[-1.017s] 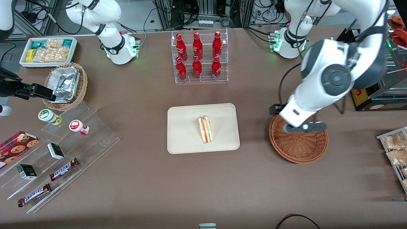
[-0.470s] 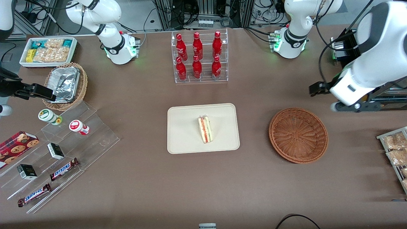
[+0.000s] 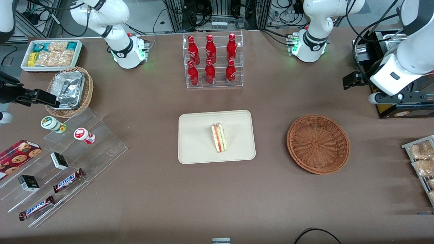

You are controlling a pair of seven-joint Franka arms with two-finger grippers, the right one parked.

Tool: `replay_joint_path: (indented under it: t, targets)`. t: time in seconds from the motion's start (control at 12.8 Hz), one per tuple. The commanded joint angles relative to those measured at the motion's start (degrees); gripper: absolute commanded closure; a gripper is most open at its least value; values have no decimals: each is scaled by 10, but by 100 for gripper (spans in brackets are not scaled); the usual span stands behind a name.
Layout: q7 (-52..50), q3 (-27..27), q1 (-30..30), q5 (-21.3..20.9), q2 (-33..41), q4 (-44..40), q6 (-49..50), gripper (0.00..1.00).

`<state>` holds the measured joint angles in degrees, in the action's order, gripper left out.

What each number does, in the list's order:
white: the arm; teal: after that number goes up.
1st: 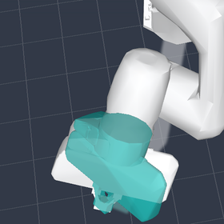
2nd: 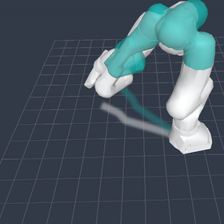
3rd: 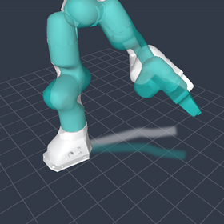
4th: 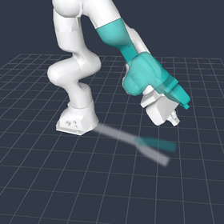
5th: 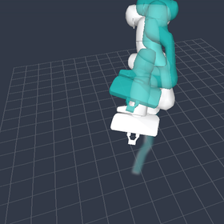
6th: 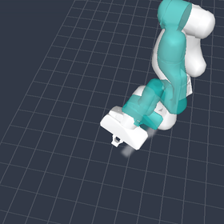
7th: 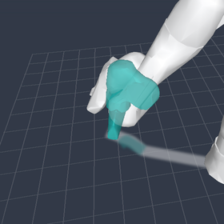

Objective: Place sandwich from basket to tray

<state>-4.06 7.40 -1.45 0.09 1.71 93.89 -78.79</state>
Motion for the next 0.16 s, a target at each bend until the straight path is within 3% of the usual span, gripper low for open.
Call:
replay_joint_path:
  t: [0.0,0.08]
  targets:
    - [28,-1,-19,1,15,-3,18,0]
    - [28,-7,-19,0,15,-3,18,0]
